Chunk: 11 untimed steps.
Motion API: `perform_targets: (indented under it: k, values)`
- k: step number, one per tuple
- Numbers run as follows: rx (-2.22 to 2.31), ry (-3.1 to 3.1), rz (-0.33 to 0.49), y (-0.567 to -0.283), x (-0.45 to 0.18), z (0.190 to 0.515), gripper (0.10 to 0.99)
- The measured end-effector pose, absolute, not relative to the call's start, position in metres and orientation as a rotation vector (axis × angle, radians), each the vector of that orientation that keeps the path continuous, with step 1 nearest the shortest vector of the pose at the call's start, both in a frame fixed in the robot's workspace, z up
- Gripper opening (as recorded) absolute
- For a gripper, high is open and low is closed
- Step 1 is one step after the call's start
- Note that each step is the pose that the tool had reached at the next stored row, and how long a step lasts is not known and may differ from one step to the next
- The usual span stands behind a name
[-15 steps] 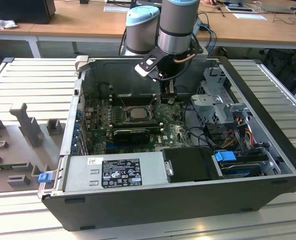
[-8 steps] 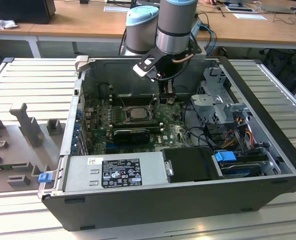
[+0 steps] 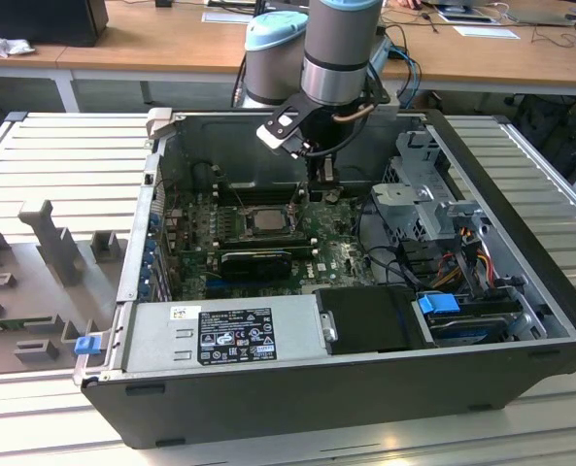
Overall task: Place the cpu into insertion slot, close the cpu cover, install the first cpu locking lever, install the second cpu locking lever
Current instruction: 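Close the cpu cover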
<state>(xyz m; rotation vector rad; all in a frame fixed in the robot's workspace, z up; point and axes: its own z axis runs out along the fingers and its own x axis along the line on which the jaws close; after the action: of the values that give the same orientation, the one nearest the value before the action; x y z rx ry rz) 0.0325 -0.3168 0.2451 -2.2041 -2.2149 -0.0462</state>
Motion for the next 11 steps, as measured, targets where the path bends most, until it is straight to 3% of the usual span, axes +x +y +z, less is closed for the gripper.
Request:
perform_targets:
  k: [11]
  values:
    - [-2.204, -2.215, -0.046, -0.3168, 0.0289, 0.245, 0.106]
